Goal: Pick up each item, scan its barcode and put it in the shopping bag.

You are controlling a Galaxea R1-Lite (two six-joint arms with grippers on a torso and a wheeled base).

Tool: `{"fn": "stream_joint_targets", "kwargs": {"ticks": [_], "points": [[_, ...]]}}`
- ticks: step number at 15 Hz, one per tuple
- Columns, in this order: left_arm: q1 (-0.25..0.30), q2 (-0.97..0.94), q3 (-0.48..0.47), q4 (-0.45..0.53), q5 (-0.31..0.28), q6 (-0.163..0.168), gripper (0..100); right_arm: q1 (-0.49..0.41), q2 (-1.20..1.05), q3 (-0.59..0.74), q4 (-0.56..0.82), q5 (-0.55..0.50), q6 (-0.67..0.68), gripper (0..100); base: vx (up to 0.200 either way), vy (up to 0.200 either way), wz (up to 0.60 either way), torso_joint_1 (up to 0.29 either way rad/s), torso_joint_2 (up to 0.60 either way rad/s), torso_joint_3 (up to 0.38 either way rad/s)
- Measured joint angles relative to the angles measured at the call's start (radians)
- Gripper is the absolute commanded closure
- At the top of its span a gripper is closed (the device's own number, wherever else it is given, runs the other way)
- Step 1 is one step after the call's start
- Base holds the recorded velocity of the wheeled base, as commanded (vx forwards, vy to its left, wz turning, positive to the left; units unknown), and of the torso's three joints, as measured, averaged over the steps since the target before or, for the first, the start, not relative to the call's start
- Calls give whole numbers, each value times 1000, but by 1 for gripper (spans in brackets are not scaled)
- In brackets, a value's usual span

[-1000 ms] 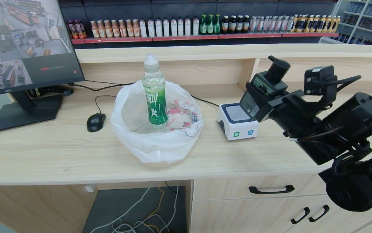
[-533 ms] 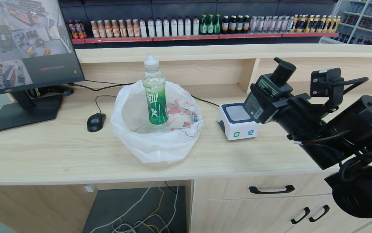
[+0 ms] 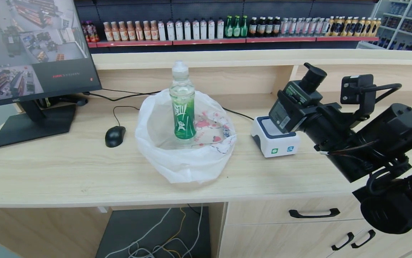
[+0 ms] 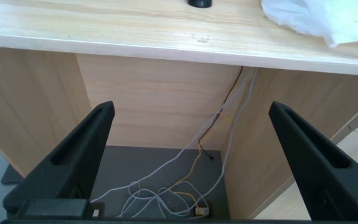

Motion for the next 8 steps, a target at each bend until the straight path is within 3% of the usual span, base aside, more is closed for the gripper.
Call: {"fn": "stream_joint_targets", "kwargs": {"ticks": [6, 8], "points": [[1, 0, 0, 0, 0, -3, 0, -43, -17, 14, -3, -2, 8, 100, 0, 200, 0, 0, 4, 2], [1, 0, 0, 0, 0, -2, 0, -43, -24, 19, -1, -1, 8, 100, 0, 0, 0, 0, 0, 0]]}}
